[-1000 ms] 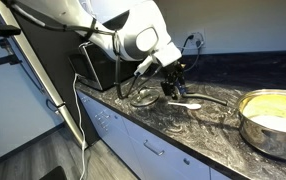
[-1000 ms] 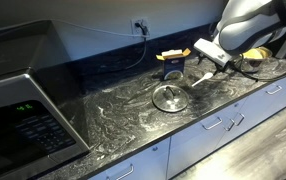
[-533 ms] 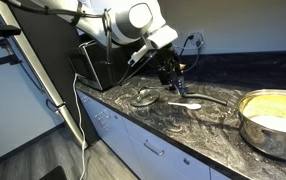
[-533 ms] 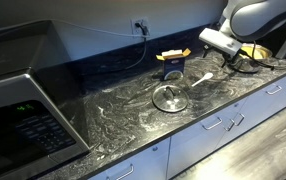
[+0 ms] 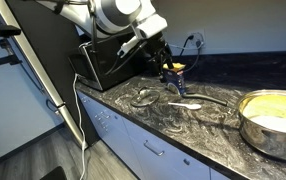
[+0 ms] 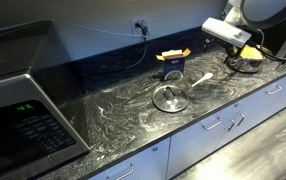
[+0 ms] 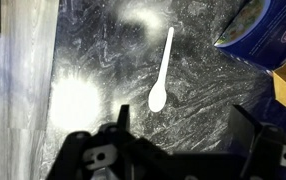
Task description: Pick up the lid from the pot and put it on the counter, then pick up the box and pour some of its contents in the pot, then pick up the spoon and stir and finally, pick up the lid and cover the pot
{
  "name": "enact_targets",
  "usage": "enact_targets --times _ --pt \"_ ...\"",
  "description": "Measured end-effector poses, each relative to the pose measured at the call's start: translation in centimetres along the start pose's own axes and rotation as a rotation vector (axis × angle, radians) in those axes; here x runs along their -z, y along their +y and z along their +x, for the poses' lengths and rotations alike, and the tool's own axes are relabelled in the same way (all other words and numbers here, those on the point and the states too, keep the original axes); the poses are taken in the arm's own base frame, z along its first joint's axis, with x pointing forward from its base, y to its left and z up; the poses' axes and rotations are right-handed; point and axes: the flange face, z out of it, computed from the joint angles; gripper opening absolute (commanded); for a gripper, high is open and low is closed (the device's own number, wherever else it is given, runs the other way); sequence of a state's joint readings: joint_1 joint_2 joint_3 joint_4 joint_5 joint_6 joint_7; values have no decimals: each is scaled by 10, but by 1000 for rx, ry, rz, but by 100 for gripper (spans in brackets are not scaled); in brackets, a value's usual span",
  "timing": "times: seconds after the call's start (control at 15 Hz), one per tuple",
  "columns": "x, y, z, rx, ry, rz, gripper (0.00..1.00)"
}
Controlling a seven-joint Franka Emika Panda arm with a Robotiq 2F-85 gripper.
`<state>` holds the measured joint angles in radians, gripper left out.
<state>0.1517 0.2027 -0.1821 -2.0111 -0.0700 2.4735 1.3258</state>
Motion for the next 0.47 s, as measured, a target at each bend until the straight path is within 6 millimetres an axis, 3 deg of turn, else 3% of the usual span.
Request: enact_targets --times 0.47 --pt "7 6 1 -7 -10 -2 100"
